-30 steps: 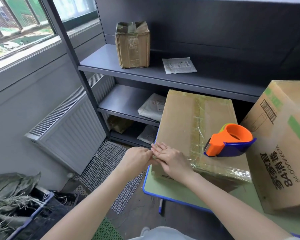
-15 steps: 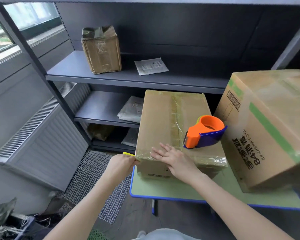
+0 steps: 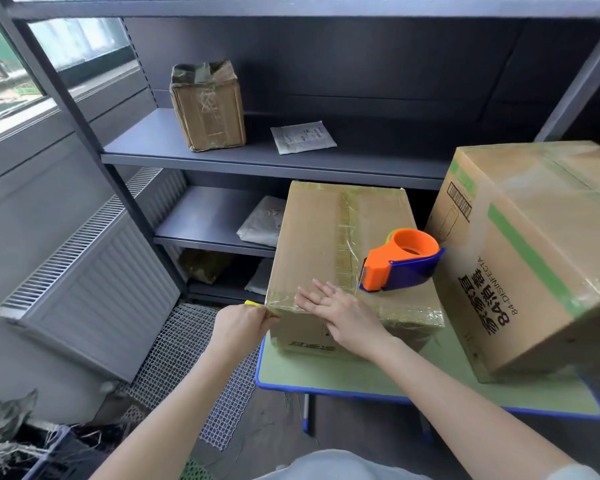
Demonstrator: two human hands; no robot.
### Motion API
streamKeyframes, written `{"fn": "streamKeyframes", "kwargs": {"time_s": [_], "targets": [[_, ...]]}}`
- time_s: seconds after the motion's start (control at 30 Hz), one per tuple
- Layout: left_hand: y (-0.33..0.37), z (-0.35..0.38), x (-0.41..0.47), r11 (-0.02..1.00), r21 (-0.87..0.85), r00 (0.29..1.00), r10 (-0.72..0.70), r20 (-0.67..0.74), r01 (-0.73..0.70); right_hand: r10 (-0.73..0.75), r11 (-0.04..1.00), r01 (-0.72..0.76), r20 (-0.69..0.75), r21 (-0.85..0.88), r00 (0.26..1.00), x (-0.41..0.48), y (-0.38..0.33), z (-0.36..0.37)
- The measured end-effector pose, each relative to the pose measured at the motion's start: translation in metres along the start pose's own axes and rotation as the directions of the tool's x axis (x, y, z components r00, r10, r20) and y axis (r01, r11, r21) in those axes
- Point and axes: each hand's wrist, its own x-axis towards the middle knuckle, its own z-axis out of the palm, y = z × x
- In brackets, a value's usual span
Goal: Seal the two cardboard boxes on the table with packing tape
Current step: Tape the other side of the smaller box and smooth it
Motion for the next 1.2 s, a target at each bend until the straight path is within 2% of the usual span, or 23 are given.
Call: {"fn": "streamKeyframes", "kwargs": {"time_s": [0.07,0.13,0.2,0.27,0.3,0.4,0.5,0.57,0.7,0.87,1.03,1.2], "targets": [[0.005,-0.011,-0.003,0.997,0.045,0.998,-0.057,0.012,0.056,-0.035,0.999,0.035,-0.003,0.017,0.999,-0.001,-0.001,-0.002],[0.009,-0.027,-0.006,0.992,0.001,0.986,-0.124,-0.112,0.124,0.004,0.991,0.006,-0.075,0.133,0.997,-0.010,-0.004,-0.011],[0.012,-0.040,-0.007,0.984,-0.144,0.915,-0.149,-0.375,0.101,0.107,0.979,-0.044,-0.311,0.201,0.944,-0.026,-0.004,-0.019],[0.021,-0.048,-0.007,0.964,-0.265,0.819,-0.146,-0.555,-0.008,0.139,0.988,-0.080,-0.556,0.130,0.819,-0.044,0.002,-0.025],[0.029,-0.051,-0.005,0.953,-0.298,0.816,-0.125,-0.564,-0.060,0.149,0.989,-0.112,-0.619,0.099,0.771,-0.051,0.007,-0.028],[0.056,-0.050,0.006,0.916,-0.382,0.884,-0.072,-0.462,-0.125,0.233,0.964,-0.258,-0.690,0.069,0.685,-0.066,0.025,-0.043],[0.080,-0.046,0.024,0.850,-0.503,0.937,-0.030,-0.347,-0.159,0.306,0.920,-0.390,-0.706,0.045,0.639,-0.073,0.042,-0.055],[0.095,-0.043,0.037,0.814,-0.548,0.954,0.022,-0.298,-0.190,0.361,0.895,-0.443,-0.662,0.049,0.657,-0.076,0.051,-0.057],[0.118,-0.040,0.061,0.765,-0.614,0.976,0.088,-0.199,-0.195,0.423,0.874,-0.485,-0.525,0.021,0.738,-0.081,0.067,-0.057],[0.124,-0.037,0.072,0.704,-0.672,0.973,0.156,-0.169,-0.230,0.396,0.897,-0.442,-0.422,-0.013,0.816,-0.087,0.078,-0.043],[0.121,-0.037,0.071,0.612,-0.754,0.971,0.168,-0.171,-0.239,0.414,0.910,-0.375,-0.414,0.176,0.811,-0.088,0.079,-0.033],[0.117,-0.041,0.070,0.556,-0.794,0.965,0.215,-0.150,-0.247,0.407,0.914,-0.353,-0.448,0.201,0.796,-0.089,0.082,-0.031]]}}
